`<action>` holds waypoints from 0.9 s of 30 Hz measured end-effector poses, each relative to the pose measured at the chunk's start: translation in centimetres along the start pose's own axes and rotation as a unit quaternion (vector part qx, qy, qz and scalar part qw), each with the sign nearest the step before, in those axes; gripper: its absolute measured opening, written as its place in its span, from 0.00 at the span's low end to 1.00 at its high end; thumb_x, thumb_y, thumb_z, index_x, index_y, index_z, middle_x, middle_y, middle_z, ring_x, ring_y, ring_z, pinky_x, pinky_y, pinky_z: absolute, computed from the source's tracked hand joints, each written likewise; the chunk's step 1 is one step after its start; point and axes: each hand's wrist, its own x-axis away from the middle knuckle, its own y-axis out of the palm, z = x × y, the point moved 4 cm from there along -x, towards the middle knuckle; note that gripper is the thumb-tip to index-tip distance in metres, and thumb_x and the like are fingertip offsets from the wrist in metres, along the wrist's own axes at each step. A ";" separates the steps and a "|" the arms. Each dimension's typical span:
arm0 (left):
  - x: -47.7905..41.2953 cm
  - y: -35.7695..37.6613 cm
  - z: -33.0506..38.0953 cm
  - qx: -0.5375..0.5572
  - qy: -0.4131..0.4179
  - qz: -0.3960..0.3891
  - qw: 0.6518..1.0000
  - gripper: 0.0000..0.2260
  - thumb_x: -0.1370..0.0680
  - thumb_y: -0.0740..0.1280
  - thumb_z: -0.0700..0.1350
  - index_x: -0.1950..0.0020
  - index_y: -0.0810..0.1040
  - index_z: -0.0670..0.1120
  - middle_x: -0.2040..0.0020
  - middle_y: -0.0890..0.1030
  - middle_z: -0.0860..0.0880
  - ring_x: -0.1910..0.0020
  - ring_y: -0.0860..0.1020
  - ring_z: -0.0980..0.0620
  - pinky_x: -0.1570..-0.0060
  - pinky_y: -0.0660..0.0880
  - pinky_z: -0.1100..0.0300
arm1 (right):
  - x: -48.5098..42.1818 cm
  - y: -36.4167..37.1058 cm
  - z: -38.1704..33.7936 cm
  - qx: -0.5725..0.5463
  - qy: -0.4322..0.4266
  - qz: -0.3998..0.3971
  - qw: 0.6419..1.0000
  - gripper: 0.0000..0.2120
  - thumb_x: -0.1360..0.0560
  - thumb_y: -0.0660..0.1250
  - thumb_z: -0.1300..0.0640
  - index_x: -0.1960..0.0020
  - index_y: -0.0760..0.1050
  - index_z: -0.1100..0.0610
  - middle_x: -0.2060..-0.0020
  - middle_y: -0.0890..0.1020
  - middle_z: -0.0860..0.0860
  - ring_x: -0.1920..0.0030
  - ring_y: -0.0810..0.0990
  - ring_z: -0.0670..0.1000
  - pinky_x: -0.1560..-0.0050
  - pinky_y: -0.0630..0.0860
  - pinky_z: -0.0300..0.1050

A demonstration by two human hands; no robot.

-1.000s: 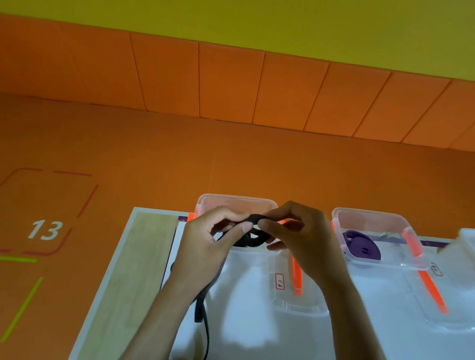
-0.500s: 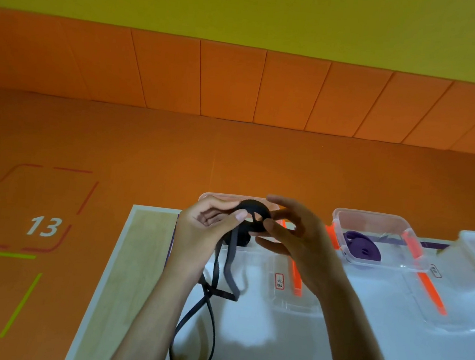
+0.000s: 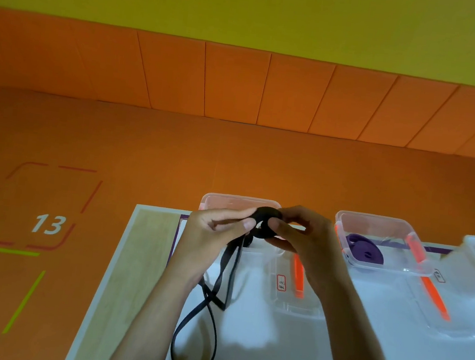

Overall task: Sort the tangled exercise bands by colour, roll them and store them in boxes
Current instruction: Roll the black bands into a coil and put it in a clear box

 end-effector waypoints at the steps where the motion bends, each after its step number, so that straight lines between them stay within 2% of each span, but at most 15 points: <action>1: -0.1 0.1 0.4 -0.005 0.011 0.000 1.000 0.12 0.23 0.78 0.39 0.44 0.90 0.55 0.45 0.89 0.49 0.42 0.87 0.51 0.45 0.81 0.66 | 0.0 0.2 -0.2 -0.032 0.002 -0.002 0.999 0.08 0.30 0.76 0.55 0.52 0.86 0.55 0.53 0.87 0.54 0.50 0.88 0.57 0.50 0.86 0.50; 3: -0.5 0.1 1.5 -0.032 0.053 0.011 0.998 0.11 0.23 0.78 0.38 0.45 0.90 0.52 0.47 0.89 0.48 0.45 0.87 0.51 0.47 0.81 0.64 | 0.2 0.5 -1.0 -0.037 -0.005 -0.018 0.999 0.08 0.29 0.75 0.54 0.51 0.86 0.54 0.51 0.88 0.52 0.48 0.88 0.55 0.48 0.84 0.44; 5: -0.9 0.2 2.7 -0.074 0.094 0.016 0.993 0.11 0.23 0.78 0.37 0.45 0.89 0.52 0.51 0.89 0.51 0.52 0.87 0.56 0.51 0.80 0.67 | 0.1 0.3 -2.3 0.091 -0.057 -0.036 0.994 0.07 0.26 0.74 0.54 0.48 0.85 0.49 0.53 0.88 0.45 0.50 0.86 0.45 0.50 0.80 0.34; 6: -1.1 0.4 3.2 -0.097 0.110 0.012 0.989 0.11 0.23 0.78 0.38 0.45 0.88 0.52 0.52 0.89 0.53 0.54 0.86 0.58 0.52 0.80 0.68 | -0.1 0.2 -2.9 0.145 -0.078 -0.049 0.985 0.08 0.25 0.74 0.55 0.46 0.84 0.47 0.55 0.87 0.42 0.52 0.85 0.43 0.53 0.79 0.33; 8: -1.4 0.9 4.1 -0.122 0.126 -0.005 0.985 0.11 0.23 0.78 0.38 0.45 0.85 0.51 0.52 0.88 0.55 0.56 0.86 0.59 0.54 0.79 0.69 | -0.4 -0.2 -3.8 0.126 -0.075 -0.067 0.987 0.09 0.25 0.73 0.53 0.45 0.83 0.49 0.57 0.87 0.45 0.60 0.84 0.45 0.61 0.78 0.35; 10: -1.7 1.4 4.8 -0.116 0.124 -0.019 0.985 0.11 0.22 0.78 0.39 0.43 0.84 0.51 0.52 0.88 0.52 0.55 0.86 0.56 0.54 0.80 0.66 | -0.7 -0.4 -4.5 0.043 -0.041 -0.063 0.996 0.11 0.24 0.72 0.50 0.45 0.84 0.54 0.57 0.87 0.53 0.63 0.85 0.50 0.65 0.80 0.39; 13: -2.3 1.5 5.0 -0.091 0.104 -0.015 0.990 0.11 0.23 0.79 0.42 0.42 0.87 0.53 0.51 0.90 0.51 0.50 0.88 0.53 0.50 0.82 0.63 | -0.9 -0.3 -4.9 -0.027 -0.025 -0.031 0.999 0.13 0.24 0.73 0.51 0.45 0.83 0.59 0.56 0.88 0.58 0.56 0.89 0.57 0.59 0.84 0.43; 16: -2.6 1.0 3.8 -0.034 0.034 -0.012 0.999 0.13 0.24 0.80 0.44 0.41 0.89 0.55 0.45 0.89 0.52 0.42 0.87 0.53 0.43 0.82 0.57 | -0.6 0.2 -4.7 -0.078 -0.022 0.001 0.997 0.17 0.24 0.73 0.50 0.44 0.79 0.62 0.54 0.88 0.59 0.54 0.89 0.59 0.56 0.85 0.45; 18: -2.5 0.6 3.1 0.000 -0.004 0.005 1.000 0.16 0.28 0.82 0.49 0.41 0.89 0.57 0.44 0.89 0.52 0.41 0.86 0.52 0.41 0.82 0.53 | -0.3 0.7 -4.2 -0.103 -0.007 -0.004 0.995 0.18 0.23 0.72 0.51 0.42 0.77 0.64 0.52 0.88 0.60 0.51 0.89 0.59 0.53 0.85 0.44; 20: -2.4 0.1 3.0 -0.015 0.008 0.025 1.000 0.16 0.30 0.83 0.50 0.43 0.89 0.58 0.46 0.89 0.52 0.44 0.87 0.54 0.46 0.83 0.60 | -0.2 1.0 -3.7 -0.093 0.008 -0.039 0.995 0.16 0.21 0.71 0.53 0.42 0.76 0.65 0.49 0.88 0.59 0.47 0.88 0.59 0.51 0.85 0.44; 22: -2.3 -0.3 3.3 -0.056 0.036 0.018 0.998 0.15 0.27 0.82 0.46 0.42 0.89 0.57 0.49 0.90 0.52 0.47 0.88 0.55 0.49 0.81 0.67 | -0.2 0.8 -3.6 -0.053 0.027 -0.083 0.995 0.17 0.22 0.71 0.52 0.42 0.78 0.64 0.48 0.88 0.58 0.47 0.88 0.58 0.51 0.85 0.44; 25: -2.0 0.0 3.7 -0.107 0.059 -0.021 0.992 0.18 0.27 0.81 0.45 0.38 0.86 0.57 0.51 0.90 0.52 0.52 0.88 0.54 0.51 0.81 0.66 | -0.4 0.1 -4.3 0.032 0.048 -0.101 0.993 0.17 0.25 0.73 0.48 0.44 0.83 0.59 0.54 0.88 0.55 0.55 0.89 0.57 0.60 0.84 0.43; 27: -1.9 0.3 4.1 -0.113 0.064 -0.026 0.991 0.18 0.26 0.81 0.45 0.38 0.85 0.57 0.51 0.90 0.51 0.52 0.88 0.52 0.53 0.82 0.65 | -0.6 -0.1 -4.8 0.024 0.031 -0.088 0.995 0.14 0.24 0.73 0.50 0.43 0.84 0.57 0.55 0.88 0.57 0.57 0.89 0.59 0.61 0.84 0.43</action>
